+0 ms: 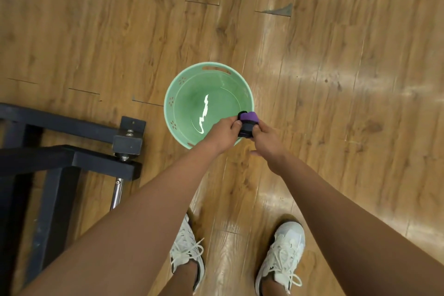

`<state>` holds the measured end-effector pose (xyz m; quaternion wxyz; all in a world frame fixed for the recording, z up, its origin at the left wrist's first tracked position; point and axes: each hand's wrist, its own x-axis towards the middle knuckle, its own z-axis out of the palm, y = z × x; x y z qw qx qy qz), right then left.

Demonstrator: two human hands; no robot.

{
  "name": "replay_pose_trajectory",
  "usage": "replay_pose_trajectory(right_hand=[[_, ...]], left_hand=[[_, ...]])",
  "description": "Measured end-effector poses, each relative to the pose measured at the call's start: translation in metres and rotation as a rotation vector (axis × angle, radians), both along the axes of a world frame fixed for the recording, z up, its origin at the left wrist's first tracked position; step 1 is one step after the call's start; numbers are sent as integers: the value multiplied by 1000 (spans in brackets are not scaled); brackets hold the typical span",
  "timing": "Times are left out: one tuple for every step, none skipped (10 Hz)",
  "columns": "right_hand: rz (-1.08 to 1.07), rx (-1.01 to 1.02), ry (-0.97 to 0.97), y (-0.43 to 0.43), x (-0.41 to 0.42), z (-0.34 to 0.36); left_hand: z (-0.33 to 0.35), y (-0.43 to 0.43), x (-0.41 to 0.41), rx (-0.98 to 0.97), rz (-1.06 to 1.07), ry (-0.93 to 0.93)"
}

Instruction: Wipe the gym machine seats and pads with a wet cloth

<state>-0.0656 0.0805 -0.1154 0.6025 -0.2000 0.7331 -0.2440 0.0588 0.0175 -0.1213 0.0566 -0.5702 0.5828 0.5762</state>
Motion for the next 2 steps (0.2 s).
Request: replay_pose_trajectory(right_hand=[[54, 36, 27, -5, -7, 8], [32, 111, 70, 0, -11, 15]], left_hand=[[20, 2, -5, -1, -16, -32], [39, 16, -1, -27, 57, -100]])
